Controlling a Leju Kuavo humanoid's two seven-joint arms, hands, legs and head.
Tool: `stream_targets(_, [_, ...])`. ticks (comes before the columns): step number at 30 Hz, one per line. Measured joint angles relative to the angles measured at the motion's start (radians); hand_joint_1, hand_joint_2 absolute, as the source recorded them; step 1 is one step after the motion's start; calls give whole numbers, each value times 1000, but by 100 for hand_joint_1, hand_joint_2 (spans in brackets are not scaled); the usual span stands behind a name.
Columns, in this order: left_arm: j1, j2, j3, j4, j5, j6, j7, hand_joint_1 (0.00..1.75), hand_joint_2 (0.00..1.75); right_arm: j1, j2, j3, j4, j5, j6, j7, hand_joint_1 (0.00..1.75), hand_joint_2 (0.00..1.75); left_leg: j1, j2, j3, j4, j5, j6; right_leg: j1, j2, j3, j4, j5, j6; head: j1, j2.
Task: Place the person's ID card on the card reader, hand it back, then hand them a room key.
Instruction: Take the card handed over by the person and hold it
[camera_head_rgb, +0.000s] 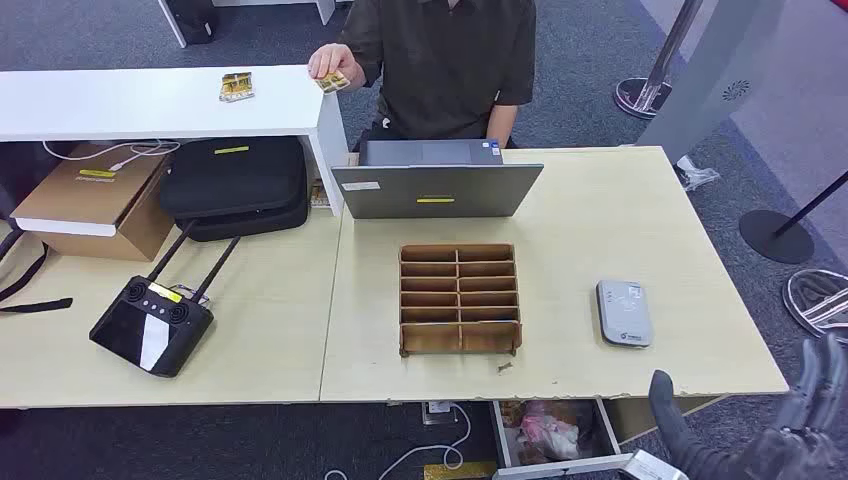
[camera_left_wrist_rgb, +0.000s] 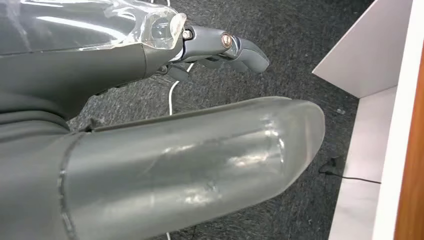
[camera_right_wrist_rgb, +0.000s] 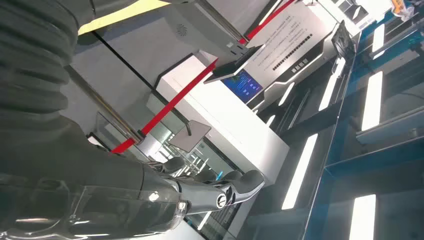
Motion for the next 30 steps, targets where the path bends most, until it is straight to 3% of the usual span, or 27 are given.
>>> stream_targets(11, [-4, 0, -33, -13, -17, -16, 0, 0, 0, -92, -14, 19, 47, 17, 0, -43, 0, 175, 0, 0, -1, 0, 0, 0, 0, 0, 1, 0, 0, 0, 0, 0])
stream_targets(13, [-8, 2, -63, -13, -17, -41, 0, 0, 0, -196, -44, 38, 127, 45, 5, 29, 0, 175, 0, 3, 0, 0, 1, 0, 0, 3, 1, 0, 2, -1, 0, 0])
stream_targets(17, [-30, 6, -126, -13, -9, -88, 0, 0, 0, -495, -102, 80, 341, 140, 52, 202, 0, 175, 0, 6, -1, 0, 7, 1, 0, 6, -2, 0, 8, 1, 0, 0])
stream_targets(21, [-67, 19, -188, 2, 11, -144, 0, 0, 0, -829, -157, 143, 620, 188, 266, 389, 0, 175, 0, 5, -5, 0, 13, 0, 0, 6, -6, 1, 14, 0, 0, 0])
stream_targets(25, [-104, 31, -239, 40, 23, -174, 0, 0, 0, -1093, -176, 219, 904, 218, 433, 441, 0, 175, 1, 2, -7, 0, 17, -1, 0, 3, -8, 2, 16, -1, 0, 0])
stream_targets(30, [-117, 42, -271, 67, 37, -175, 0, 0, 0, -1277, -173, 305, 1158, 254, 479, 445, 0, 175, 1, 1, -9, 0, 17, -2, 0, 2, -10, 2, 15, -2, 0, 0])
